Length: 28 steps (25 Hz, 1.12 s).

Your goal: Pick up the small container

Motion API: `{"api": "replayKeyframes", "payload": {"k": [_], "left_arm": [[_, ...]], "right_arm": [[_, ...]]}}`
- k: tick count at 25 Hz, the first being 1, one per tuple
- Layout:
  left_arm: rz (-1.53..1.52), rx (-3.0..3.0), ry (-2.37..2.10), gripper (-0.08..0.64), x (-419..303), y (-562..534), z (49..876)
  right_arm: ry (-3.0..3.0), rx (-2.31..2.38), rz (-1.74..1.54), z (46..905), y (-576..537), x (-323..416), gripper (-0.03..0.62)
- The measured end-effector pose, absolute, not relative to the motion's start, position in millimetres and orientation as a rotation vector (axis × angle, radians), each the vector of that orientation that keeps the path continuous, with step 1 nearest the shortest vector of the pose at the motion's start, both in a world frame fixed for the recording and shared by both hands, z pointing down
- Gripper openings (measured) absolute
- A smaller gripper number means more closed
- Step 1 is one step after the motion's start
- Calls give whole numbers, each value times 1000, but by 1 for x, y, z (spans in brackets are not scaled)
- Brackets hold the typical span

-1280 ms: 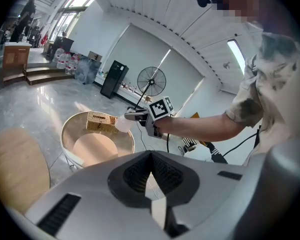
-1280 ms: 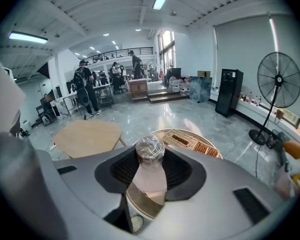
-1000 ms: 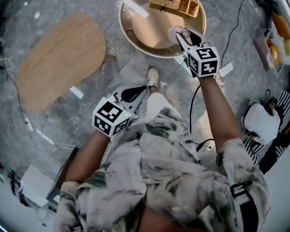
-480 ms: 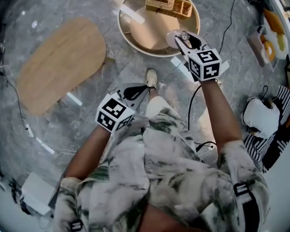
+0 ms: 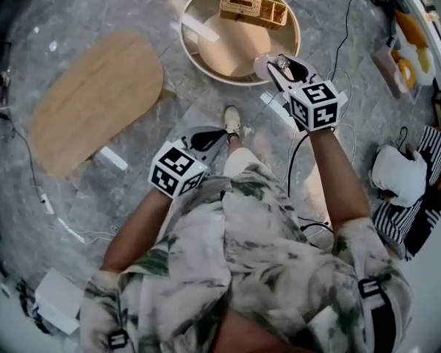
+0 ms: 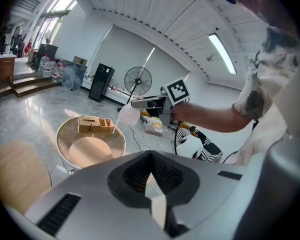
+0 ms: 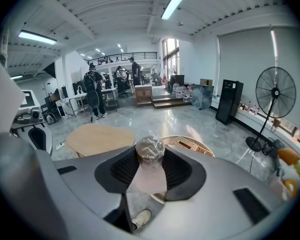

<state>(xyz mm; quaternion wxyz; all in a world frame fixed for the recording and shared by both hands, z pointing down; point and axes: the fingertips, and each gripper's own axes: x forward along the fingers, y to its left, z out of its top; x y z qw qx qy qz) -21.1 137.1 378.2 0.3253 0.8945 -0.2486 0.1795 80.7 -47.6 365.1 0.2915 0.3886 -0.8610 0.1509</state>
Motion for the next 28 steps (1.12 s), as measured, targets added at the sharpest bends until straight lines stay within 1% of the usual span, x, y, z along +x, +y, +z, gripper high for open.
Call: {"api": "replayKeyframes", "payload": {"k": [28], "left_arm": [[467, 2329, -681, 21, -26, 151, 378]], "right_arm": [[-2296, 1028, 395, 360, -29, 81, 158]]}}
